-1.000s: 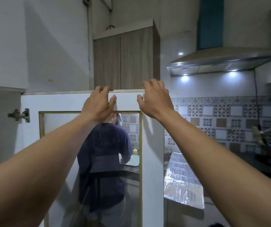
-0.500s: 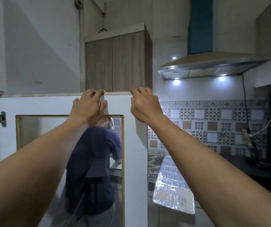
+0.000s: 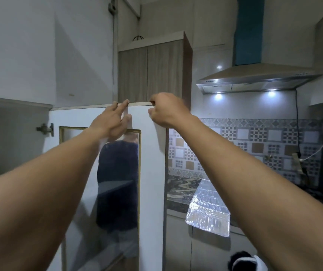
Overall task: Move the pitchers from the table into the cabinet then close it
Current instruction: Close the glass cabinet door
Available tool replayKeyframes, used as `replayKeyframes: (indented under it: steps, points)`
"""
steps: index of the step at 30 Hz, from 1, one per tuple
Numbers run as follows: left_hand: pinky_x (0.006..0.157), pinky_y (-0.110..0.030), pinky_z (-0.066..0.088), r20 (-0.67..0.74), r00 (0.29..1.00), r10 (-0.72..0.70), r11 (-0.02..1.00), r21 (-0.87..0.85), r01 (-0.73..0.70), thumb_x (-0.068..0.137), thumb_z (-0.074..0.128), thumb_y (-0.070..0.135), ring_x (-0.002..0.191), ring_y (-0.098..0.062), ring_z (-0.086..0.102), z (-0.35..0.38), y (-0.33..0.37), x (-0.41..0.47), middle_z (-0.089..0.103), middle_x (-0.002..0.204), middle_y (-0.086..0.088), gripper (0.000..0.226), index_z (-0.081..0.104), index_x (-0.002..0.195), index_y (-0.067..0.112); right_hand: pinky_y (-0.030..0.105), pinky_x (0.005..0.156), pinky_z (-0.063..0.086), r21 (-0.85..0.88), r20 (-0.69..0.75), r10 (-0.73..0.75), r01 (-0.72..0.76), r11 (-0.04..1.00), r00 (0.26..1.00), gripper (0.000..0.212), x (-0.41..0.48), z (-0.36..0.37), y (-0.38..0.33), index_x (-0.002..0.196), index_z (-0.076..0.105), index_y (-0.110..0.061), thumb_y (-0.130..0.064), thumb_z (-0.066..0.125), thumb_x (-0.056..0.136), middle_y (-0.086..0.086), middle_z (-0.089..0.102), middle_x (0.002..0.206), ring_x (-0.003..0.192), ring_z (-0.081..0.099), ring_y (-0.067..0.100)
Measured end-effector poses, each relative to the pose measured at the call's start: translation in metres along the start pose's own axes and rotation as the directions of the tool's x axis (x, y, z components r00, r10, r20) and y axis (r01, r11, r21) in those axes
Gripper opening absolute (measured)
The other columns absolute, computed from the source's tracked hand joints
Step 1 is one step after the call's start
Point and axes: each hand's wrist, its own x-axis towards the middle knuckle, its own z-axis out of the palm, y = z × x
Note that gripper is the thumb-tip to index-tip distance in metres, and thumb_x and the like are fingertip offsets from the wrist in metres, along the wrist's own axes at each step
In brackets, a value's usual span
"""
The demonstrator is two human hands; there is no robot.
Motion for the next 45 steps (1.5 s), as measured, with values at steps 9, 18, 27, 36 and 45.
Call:
replayKeyframes:
  steps: [9, 18, 27, 36, 45]
  points:
    - [0.097, -0.035, 0.038, -0.115, 0.985, -0.131, 0.936, -0.341, 0.085, 0.099, 0.027, 0.057, 0.125, -0.032, 0.053, -0.101, -0.015, -0.089, 0.061, 0.134, -0.015, 0.059, 0.061, 0.132, 0.023, 0.043, 0.084, 0.046, 0.559, 0.25, -0.103, -0.057, 0.827, 0.963, 0.041, -0.042, -0.088, -0.097, 0.107, 0.061, -0.003, -0.031, 0.032, 0.105, 0.012, 0.064, 0.1, 0.091, 0.06, 0.024]
    - [0.104, -0.05, 0.042, -0.076, 0.952, -0.297, 0.772, -0.606, 0.193, 0.086, 0.025, 0.078, 0.117, -0.028, 0.061, -0.21, -0.055, -0.173, 0.066, 0.127, -0.013, 0.083, 0.068, 0.121, 0.017, 0.05, 0.1, 0.045, 0.884, 0.359, -0.273, -0.231, 0.407, 0.892, 0.068, -0.066, -0.055, -0.215, 0.135, 0.06, -0.015, -0.06, 0.021, 0.102, 0.01, 0.063, 0.131, 0.116, 0.06, 0.025]
    - [0.086, -0.041, 0.054, -0.537, 0.749, -0.388, 0.919, -0.162, 0.359, 0.081, 0.068, 0.04, 0.107, -0.029, 0.065, -0.266, -0.147, -0.233, 0.066, 0.12, -0.012, 0.059, 0.047, 0.134, 0.024, 0.037, 0.118, 0.023, 0.848, 0.192, -0.508, 0.119, 0.517, 0.84, 0.063, -0.054, 0.006, -0.347, 0.161, 0.019, -0.022, -0.049, 0.03, 0.104, 0.004, 0.028, 0.165, 0.151, 0.027, 0.026]
    - [0.115, -0.065, 0.001, -0.527, 0.816, -0.235, 0.399, 0.713, 0.576, 0.103, 0.037, 0.031, 0.149, -0.041, -0.007, -0.272, -0.252, -0.239, -0.02, 0.161, -0.019, 0.065, 0.0, 0.156, 0.025, 0.056, 0.123, 0.014, 0.811, 0.121, -0.566, 0.247, 0.53, 0.815, 0.072, -0.009, 0.098, -0.434, 0.16, 0.003, -0.035, -0.054, 0.038, 0.1, 0.015, -0.001, 0.169, 0.155, 0.007, 0.035]
    - [0.119, -0.057, -0.003, -0.514, 0.753, -0.411, 0.181, 0.764, 0.62, 0.093, 0.02, -0.001, 0.15, -0.038, -0.01, -0.261, -0.333, -0.203, -0.012, 0.162, -0.021, 0.067, -0.006, 0.155, 0.006, 0.066, 0.12, 0.007, 0.67, 0.1, -0.591, 0.385, 0.635, 0.8, 0.084, 0.053, 0.185, -0.456, 0.159, -0.011, -0.037, -0.04, 0.049, 0.099, 0.011, -0.018, 0.167, 0.154, -0.005, 0.038]
